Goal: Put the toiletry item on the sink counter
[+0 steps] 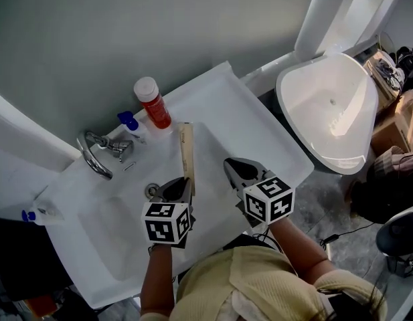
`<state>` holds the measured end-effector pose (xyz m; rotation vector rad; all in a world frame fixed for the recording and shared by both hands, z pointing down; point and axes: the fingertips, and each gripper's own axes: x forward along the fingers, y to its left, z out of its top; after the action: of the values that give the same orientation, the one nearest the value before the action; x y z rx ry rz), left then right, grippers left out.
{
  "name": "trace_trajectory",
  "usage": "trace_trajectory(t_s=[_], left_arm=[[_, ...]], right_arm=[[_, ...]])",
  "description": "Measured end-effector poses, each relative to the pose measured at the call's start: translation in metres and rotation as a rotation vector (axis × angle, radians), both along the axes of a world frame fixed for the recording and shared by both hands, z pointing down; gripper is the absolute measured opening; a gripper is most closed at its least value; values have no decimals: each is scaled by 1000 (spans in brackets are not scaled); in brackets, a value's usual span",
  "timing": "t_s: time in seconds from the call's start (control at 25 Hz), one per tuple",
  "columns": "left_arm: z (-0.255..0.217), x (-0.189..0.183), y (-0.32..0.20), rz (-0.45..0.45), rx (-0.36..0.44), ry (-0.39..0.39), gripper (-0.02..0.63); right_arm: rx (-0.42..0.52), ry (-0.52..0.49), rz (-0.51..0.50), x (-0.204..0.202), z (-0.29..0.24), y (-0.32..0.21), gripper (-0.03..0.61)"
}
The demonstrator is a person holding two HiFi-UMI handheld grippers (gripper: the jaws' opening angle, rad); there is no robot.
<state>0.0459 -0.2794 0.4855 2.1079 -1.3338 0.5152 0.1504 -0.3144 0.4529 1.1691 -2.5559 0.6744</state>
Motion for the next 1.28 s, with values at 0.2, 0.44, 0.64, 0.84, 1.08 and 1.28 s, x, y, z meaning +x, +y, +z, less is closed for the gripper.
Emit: trace_trajectory(t_s=[0.2, 0.44, 0.64, 0.84, 1.08, 1.28], left_arm=[[3, 5, -23, -16, 3, -8, 67], [10, 12, -47, -21, -6, -23, 67], [15, 20, -73, -24, -14, -10, 67], [20, 31, -98, -27, -17, 4, 67], [30, 39, -122, -17, -34, 9, 67], [42, 44, -141, -15, -63, 30, 67]], right_arm=[[4, -1, -25, 0, 1, -15, 26], [-5, 6, -61, -1, 7, -24, 26], [-15, 9, -78, -2, 13, -33, 26], [-20, 14, -102, -5, 18, -39, 26], [-21, 31, -108, -1, 23, -50, 26], [-29, 42, -96, 8, 28, -55, 26]])
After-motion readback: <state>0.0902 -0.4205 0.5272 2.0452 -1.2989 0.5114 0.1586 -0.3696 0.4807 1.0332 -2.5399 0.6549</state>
